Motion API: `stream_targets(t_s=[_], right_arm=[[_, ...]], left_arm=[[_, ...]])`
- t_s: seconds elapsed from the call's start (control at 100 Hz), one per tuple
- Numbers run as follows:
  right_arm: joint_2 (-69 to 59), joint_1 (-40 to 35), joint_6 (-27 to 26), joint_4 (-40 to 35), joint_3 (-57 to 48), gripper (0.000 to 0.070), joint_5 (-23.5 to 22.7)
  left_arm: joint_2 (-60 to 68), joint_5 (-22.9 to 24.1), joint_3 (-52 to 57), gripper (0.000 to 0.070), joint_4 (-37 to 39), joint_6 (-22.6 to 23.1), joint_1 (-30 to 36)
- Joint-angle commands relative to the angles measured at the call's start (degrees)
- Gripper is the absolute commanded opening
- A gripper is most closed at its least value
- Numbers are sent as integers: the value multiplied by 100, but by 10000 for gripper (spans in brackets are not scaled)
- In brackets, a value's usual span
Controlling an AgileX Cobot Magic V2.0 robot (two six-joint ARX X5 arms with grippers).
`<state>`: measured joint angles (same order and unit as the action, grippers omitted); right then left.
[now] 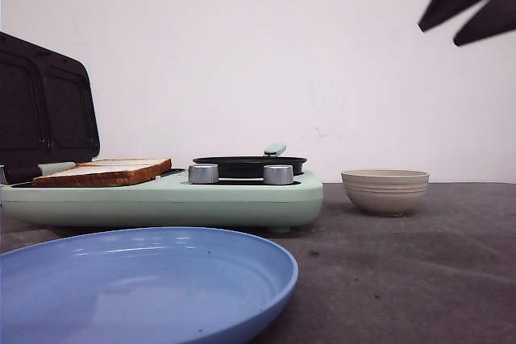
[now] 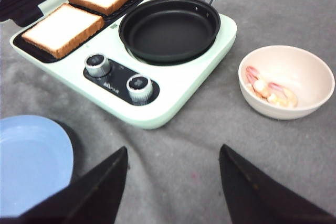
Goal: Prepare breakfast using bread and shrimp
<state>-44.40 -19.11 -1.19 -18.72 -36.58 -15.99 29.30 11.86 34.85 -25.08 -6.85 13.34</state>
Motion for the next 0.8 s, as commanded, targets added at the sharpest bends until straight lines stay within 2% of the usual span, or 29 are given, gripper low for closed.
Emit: stream_targets(t_s=[0.0,0.15,0.45,0.53,0.79], right_arm=[[90,-20,-116,125,114,337,120],[153,-20,-98,85,177,337,411],[146,-20,-120,240,175,337,402],[146,-20,-120,243,175,337,400],[146,-20,-118,240,175,337,400]], left_arm=[[17,24,11,283,61,-31,7],[17,13,13,283,44,-103,7],[20,-262,186,287,111,-782,4],[24,-337,240,322,232,-1003,4],[313,-428,522,321,538,-1528,-149]])
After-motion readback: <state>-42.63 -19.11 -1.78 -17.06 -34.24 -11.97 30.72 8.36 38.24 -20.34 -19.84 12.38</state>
